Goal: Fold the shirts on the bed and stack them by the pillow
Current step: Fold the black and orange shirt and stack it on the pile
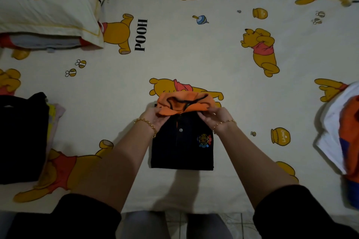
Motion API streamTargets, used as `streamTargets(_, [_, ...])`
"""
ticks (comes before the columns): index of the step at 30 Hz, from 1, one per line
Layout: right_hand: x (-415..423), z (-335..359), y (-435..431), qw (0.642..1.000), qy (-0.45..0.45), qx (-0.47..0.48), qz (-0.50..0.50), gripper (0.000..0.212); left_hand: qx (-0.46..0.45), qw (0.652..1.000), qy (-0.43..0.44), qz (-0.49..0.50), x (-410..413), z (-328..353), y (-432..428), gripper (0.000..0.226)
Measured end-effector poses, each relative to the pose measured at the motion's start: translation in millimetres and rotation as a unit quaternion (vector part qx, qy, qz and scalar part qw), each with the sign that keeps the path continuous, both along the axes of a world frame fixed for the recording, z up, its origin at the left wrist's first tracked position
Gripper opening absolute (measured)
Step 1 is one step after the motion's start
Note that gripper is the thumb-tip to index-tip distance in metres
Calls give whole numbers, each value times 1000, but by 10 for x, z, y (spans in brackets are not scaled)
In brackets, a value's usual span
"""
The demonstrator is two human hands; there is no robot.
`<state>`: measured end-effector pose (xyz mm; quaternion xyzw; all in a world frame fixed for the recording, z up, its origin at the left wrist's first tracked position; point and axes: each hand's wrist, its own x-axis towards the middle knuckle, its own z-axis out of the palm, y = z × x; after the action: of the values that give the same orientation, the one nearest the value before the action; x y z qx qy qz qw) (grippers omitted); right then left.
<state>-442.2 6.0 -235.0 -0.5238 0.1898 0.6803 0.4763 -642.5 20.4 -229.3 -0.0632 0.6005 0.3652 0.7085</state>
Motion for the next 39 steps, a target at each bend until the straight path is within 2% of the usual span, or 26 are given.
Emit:
streamTargets(2, [-42,-15,-11,999,-11,-32,39,42,-13,1000,-13,11,-10,-44,-35,29])
streamTargets(4, [-93,-20,-36,988,-26,-63,140,43,-14,1000,-2,-1,4,-116,-87,34])
streamTargets(6, [-155,-22,-49,972,-45,-80,218,32,-3,999,25,-41,53,-142,-137,32])
streamTargets(8, [-192,-85,-31,961,-89,-76,249,28,14,996,54,-66,96,-163,-154,30])
streamTargets(10, [-188,-140,6,972,-101,-46,208,30,27,996,54,-61,108,-156,-134,25])
streamTargets(14, [-100,-201,-11,995,39,70,64,39,26,997,-66,31,79,-155,-91,15])
streamTargets(16, [-97,-233,-60,993,63,86,51,44,24,997,-71,32,72,-195,-107,15])
streamTargets(19, [-94,-326,-64,994,20,43,95,46,20,999,-32,-11,65,-251,-104,23])
streamTargets(21, [-69,-330,-31,994,4,16,108,39,16,1000,-14,-20,32,-277,-52,37])
streamTargets(23, [-39,-310,18,994,-12,-13,109,30,13,999,-23,-17,-10,-279,2,40])
streamTargets(25, [5,-346,89,987,-93,-49,122,27,-7,998,-10,-54,-17,-254,31,41])
streamTargets(27, [43,-388,180,947,-253,-79,180,18,-22,978,117,-172,17,-201,64,50])
streamTargets(28, [44,-386,220,910,-340,-90,221,12,-19,948,215,-235,28,-202,86,56])
streamTargets(29, [35,-386,256,865,-421,-93,258,10,-4,902,325,-284,37,-209,109,61])
streamTargets(30, [19,-369,295,818,-489,-84,290,17,20,855,416,-310,44,-209,147,59])
streamTargets(31, [14,-358,336,770,-545,-69,326,27,40,823,469,-319,51,-186,205,55])
streamTargets(33, [-22,-336,425,670,-619,-46,407,51,83,790,505,-338,71,-209,357,53])
streamTargets(36, [-120,-364,554,557,-643,-50,523,72,100,730,525,-425,151,-301,544,50])
streamTargets(37, [-144,-398,582,536,-632,-53,557,71,93,711,535,-447,184,-345,578,43])
streamTargets(39, [-156,-423,633,527,-604,-55,596,53,79,696,555,-448,229,-413,612,30])
